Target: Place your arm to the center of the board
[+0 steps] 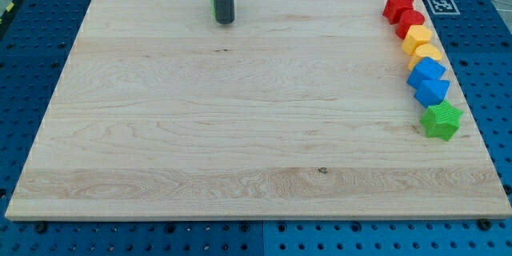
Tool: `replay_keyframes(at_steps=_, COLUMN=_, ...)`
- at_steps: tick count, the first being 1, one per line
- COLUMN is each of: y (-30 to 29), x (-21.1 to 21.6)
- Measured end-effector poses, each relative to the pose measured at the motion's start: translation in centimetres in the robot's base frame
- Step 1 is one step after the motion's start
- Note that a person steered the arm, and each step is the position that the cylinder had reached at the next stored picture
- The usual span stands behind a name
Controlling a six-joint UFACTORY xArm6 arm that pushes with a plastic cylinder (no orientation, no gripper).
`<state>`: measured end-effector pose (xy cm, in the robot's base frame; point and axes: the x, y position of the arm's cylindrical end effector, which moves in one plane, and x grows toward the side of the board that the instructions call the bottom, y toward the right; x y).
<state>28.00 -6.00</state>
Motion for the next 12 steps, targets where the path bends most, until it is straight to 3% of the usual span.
replay_keyframes(at_steps=3, y=0.5, x=-1.0)
replay_keyframes(at_steps=5, y=5.1, x=3.5)
replay_keyframes(at_steps=7, y=5.3, x=3.6)
replay_keyframes(at_steps=12, y=8.8, x=10.6)
